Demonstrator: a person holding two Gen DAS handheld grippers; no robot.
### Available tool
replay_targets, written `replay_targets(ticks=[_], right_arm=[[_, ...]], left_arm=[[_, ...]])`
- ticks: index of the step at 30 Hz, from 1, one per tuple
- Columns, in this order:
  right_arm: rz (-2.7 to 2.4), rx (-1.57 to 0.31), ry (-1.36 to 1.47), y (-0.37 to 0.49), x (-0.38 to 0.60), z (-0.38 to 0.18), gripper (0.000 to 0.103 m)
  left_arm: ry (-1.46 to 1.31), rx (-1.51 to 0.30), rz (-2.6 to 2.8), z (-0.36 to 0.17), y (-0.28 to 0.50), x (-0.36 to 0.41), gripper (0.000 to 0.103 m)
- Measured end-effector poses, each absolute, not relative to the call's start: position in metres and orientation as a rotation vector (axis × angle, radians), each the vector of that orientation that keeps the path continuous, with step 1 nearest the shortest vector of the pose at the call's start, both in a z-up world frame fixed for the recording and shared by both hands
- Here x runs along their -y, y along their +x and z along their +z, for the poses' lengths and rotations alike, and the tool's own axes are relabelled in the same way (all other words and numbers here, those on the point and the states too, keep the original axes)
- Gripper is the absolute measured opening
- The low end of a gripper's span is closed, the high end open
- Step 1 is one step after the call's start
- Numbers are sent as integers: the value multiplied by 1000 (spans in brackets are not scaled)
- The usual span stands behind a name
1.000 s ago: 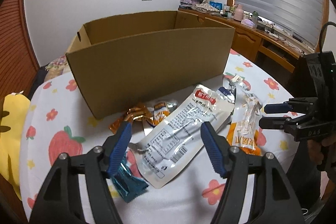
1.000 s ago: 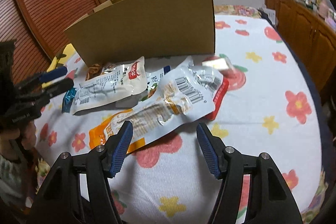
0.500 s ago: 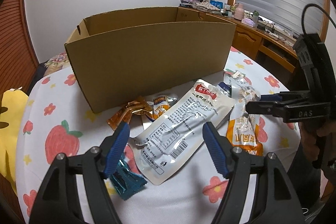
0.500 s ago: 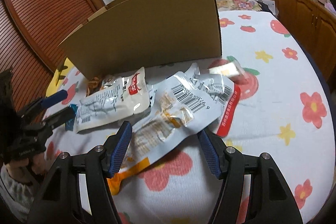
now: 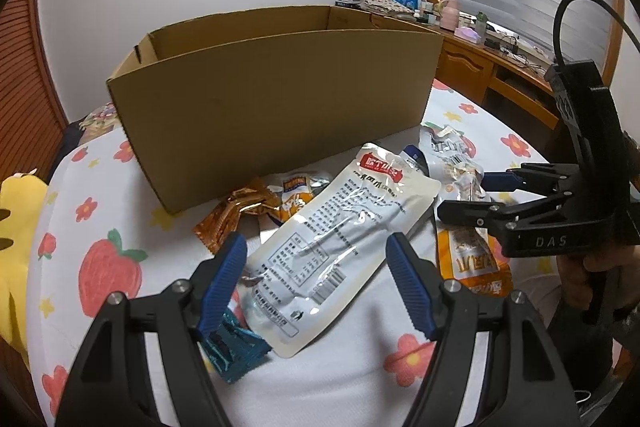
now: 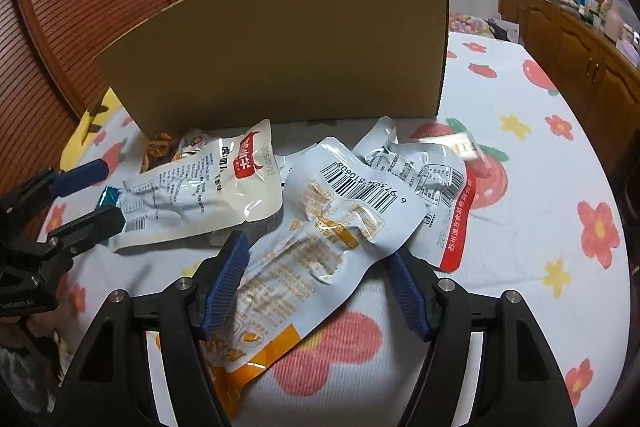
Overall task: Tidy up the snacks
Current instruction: 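Grasp the white-and-orange pouch with the right tool while the left tool grasps the white pouch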
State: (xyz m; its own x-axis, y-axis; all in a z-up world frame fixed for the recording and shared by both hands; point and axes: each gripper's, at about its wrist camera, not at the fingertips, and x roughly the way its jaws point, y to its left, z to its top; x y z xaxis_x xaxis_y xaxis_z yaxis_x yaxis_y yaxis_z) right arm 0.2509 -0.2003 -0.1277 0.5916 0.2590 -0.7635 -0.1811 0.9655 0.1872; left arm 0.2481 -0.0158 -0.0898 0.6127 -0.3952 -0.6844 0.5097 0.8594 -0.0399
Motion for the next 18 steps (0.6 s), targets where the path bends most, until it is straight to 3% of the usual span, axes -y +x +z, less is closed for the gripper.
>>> replay_targets(ticks=[3,7,18], right_arm=[[253,-903,55,249,196,-129,65],[253,-909,34,249,200,-130,43],[277,-888,6,246,209,-130,42]], left_arm=[[198,-754,-563,-89,251,22,73],[257,-783,-646,-90,258,32,77],[403,-913,-751,-103,276,53,78]])
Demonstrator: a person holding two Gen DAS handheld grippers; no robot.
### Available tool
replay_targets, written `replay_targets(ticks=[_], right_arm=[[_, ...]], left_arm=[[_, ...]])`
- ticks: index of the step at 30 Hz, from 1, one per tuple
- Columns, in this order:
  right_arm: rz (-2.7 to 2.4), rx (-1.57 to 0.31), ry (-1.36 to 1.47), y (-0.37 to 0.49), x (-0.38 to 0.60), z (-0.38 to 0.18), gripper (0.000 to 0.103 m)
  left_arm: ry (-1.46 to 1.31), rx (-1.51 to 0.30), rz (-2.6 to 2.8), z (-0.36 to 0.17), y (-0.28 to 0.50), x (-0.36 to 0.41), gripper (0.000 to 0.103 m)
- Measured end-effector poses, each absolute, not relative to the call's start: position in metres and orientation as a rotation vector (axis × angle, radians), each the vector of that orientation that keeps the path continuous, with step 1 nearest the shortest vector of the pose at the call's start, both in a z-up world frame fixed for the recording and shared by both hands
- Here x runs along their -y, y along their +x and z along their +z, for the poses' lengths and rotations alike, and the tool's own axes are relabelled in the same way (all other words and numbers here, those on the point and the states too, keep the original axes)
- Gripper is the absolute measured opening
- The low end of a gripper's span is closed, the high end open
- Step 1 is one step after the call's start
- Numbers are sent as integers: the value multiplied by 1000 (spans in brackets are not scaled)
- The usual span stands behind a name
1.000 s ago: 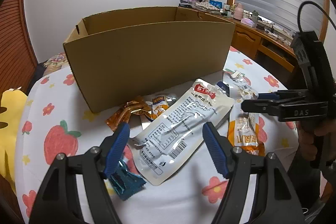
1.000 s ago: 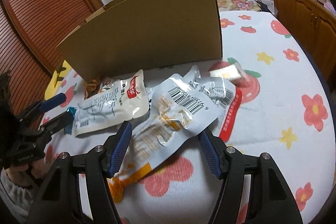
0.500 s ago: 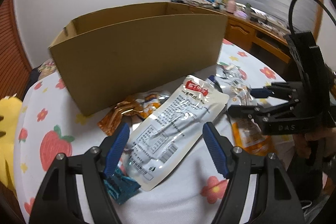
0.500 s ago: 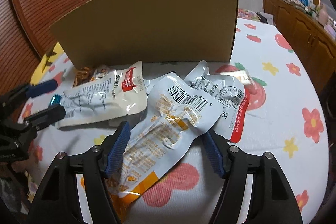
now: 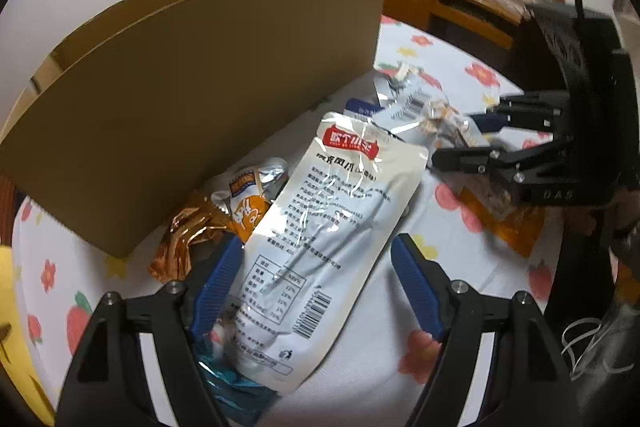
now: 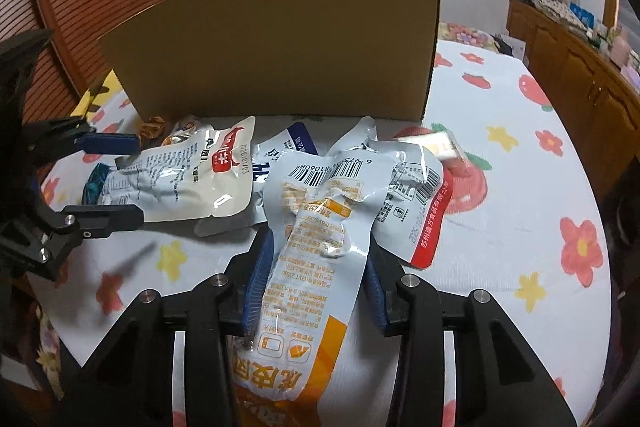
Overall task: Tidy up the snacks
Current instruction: 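Grasp the white-and-orange pouch with the right tool while the left tool grasps the white pouch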
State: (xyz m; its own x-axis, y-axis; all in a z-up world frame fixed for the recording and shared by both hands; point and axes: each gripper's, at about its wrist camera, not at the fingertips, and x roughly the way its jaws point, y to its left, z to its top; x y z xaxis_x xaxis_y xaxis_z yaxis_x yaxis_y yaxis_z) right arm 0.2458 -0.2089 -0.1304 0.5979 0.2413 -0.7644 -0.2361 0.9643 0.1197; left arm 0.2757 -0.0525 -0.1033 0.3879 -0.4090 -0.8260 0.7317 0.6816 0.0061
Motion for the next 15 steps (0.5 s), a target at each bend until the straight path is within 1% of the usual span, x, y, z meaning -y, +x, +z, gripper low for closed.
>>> replay_targets(ticks=[4,7,15], right_arm=[[289,-882,6,246,210,-131,43],[295,-879,8,245,210,-131,43],[308,-876,15,246,211,-132,43]], left_arm=[[485,-924,-753,-109,278,61,80],[489,-961,-756,-117,285,64,81],[464,-978,-770,-123,293,68,94]])
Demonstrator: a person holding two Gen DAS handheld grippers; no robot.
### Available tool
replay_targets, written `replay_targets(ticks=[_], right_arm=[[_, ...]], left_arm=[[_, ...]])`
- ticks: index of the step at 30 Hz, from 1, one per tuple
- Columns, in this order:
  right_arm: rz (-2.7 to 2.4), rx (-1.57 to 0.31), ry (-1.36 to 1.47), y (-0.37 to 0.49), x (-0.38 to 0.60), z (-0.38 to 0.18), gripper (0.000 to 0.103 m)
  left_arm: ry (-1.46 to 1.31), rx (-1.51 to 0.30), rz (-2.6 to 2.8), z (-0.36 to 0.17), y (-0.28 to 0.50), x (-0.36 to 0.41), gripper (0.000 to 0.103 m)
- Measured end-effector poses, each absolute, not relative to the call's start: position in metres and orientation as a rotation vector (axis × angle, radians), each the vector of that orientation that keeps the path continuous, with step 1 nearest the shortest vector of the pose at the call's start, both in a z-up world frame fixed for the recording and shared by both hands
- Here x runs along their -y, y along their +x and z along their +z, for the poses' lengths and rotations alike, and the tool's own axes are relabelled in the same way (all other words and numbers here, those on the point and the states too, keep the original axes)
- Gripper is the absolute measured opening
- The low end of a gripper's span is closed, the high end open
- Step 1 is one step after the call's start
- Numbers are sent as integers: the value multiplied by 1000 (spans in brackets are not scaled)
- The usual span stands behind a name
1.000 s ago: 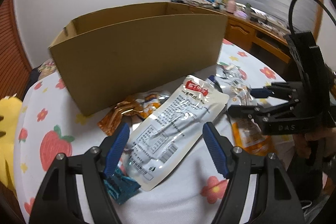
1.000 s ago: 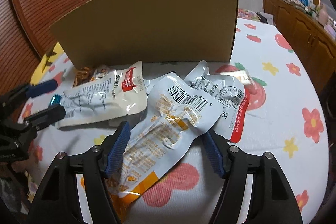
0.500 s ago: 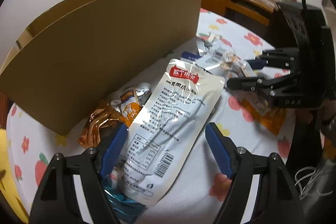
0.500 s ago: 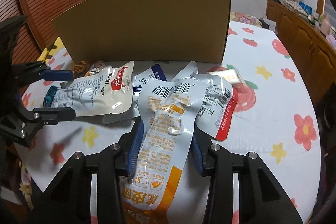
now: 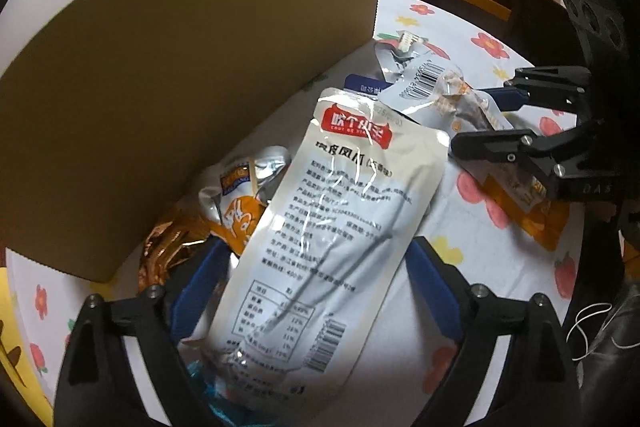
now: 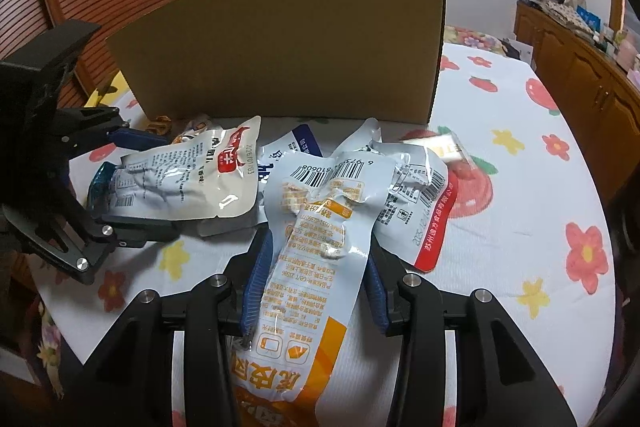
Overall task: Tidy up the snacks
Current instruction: 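Grasp the white-and-orange pouch with the right tool while the left tool grasps the white pouch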
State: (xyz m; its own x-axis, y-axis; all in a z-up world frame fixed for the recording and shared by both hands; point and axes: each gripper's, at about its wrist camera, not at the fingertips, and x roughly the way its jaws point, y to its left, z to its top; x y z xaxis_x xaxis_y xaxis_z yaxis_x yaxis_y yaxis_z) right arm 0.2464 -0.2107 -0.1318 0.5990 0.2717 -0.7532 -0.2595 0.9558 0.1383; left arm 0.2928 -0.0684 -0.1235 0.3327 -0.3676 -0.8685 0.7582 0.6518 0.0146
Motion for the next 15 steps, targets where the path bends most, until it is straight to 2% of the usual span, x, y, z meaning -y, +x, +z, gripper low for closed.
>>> replay_targets(ticks=[4,10,12,14,15], right_arm=[[305,-874,6,247,209,-132,44],[308,-873,14,247,210,-132,44],[309,-873,14,247,210,-132,44],[309,-873,16,247,210,-132,44],[309,-873,15,247,210,-132,44]], left_arm=[[462,-975,-775,-125,294,71,98],[454,-975,-773,-124,294,74,96],[453,-970,-778,-123,292,72,89],[444,-966,-778,-118,289,69,65],[442,-968,-776,-118,288,67,63]])
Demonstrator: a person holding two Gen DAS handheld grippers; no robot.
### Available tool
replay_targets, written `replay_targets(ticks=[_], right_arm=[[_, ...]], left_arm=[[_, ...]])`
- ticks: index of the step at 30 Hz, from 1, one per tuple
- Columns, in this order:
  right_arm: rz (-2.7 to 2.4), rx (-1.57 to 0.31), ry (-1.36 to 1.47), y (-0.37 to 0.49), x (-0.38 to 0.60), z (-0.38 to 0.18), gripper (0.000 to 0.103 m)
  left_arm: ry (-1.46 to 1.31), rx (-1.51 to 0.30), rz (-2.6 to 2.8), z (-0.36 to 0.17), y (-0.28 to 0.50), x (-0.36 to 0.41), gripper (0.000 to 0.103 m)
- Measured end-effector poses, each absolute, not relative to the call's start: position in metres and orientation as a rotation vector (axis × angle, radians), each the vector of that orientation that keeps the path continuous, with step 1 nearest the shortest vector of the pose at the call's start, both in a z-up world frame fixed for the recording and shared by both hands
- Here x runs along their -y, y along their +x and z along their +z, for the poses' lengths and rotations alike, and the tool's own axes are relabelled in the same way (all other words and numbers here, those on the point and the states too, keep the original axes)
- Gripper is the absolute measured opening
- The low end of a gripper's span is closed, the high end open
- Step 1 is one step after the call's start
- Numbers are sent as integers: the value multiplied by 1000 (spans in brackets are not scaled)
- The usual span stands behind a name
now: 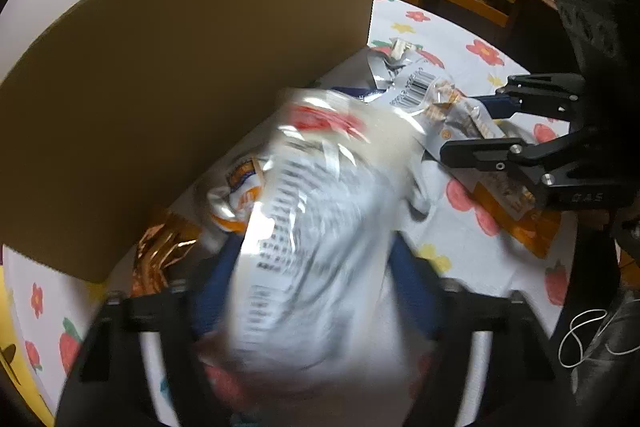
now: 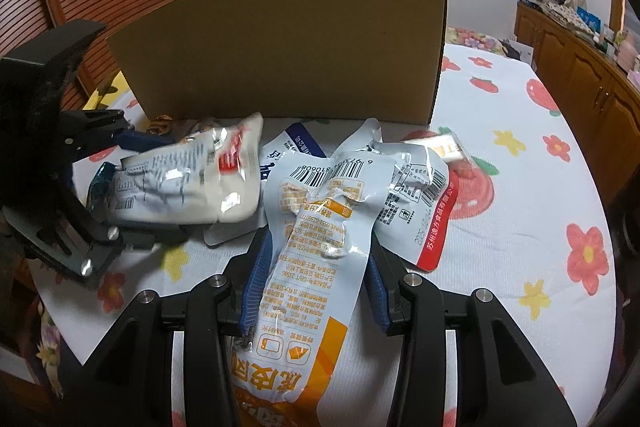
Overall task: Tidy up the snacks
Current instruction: 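Grasp the white-and-orange pouch with the right tool while the left tool grasps the white pouch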
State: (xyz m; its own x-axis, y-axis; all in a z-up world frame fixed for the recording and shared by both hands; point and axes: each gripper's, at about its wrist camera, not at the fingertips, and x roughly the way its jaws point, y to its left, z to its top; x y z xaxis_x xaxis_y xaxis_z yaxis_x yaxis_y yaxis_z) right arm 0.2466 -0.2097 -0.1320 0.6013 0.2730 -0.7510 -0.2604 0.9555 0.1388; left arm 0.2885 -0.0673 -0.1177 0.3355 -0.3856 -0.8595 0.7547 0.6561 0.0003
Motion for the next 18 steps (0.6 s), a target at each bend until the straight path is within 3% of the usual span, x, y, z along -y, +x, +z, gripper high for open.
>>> replay_targets(ticks=[8,18], right_arm=[[309,-874,16,247,210,-132,44],[302,-886,-9,249,207,-133,44]], left_arm=[[360,-973,-771,-114,280,50,45],[258,-891,-736,-97,259,37,44]])
